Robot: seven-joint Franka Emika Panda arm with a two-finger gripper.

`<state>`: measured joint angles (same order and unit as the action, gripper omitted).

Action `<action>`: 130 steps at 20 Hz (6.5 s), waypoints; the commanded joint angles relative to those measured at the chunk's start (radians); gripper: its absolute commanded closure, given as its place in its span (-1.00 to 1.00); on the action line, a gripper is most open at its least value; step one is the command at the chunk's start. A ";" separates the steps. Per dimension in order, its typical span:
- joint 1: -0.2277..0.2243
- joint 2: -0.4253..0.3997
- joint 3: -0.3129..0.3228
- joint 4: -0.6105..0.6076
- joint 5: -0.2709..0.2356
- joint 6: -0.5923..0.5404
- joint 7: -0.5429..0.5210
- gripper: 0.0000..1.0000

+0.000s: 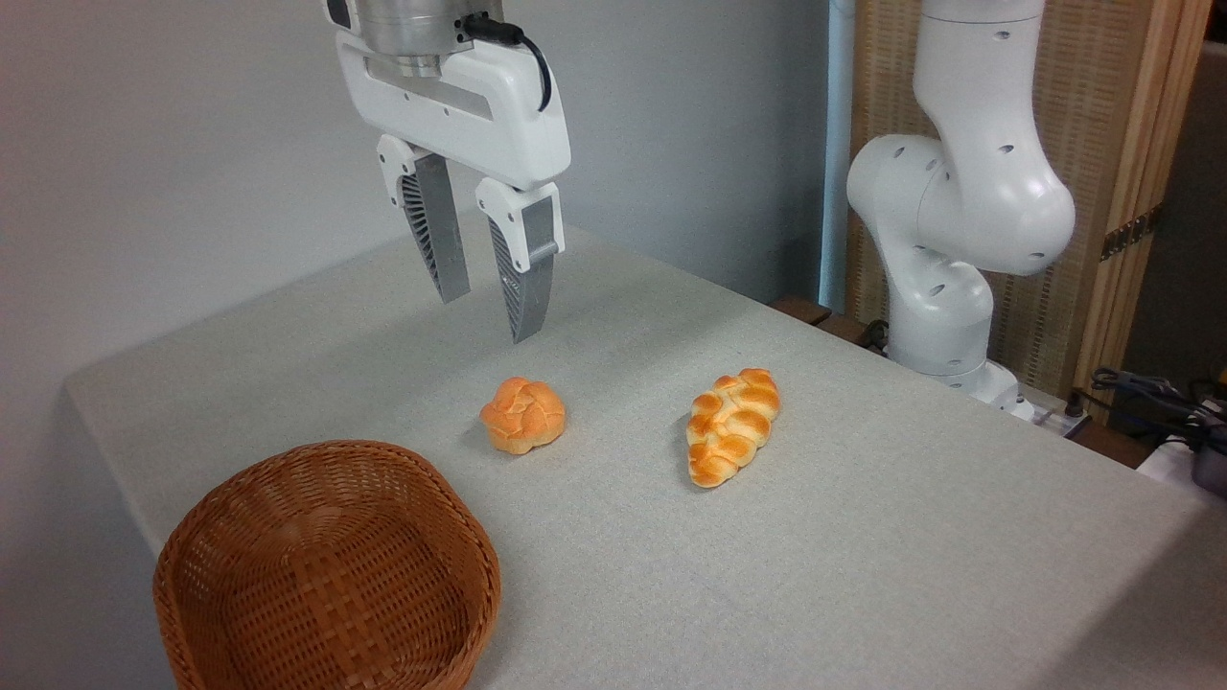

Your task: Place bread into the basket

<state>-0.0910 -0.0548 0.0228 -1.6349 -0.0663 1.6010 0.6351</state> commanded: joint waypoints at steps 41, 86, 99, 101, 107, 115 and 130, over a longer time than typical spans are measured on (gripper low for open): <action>-0.171 -0.080 -0.124 -0.615 0.010 0.533 -0.014 -1.00; -0.154 0.145 -0.017 -0.016 0.094 0.178 0.009 -0.02; -0.042 0.498 -0.173 0.245 0.181 0.335 -0.003 -1.00; -0.042 0.500 -0.173 0.247 0.181 0.344 -0.006 -1.00; -0.041 0.500 -0.181 0.247 0.178 0.343 -0.044 -1.00; 0.051 0.458 -0.247 0.250 0.117 0.303 -0.109 -1.00; 0.122 0.044 -0.135 -0.002 0.020 0.050 0.023 -1.00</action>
<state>0.0330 0.0578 -0.1626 -1.5745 -0.0200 1.6407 0.6262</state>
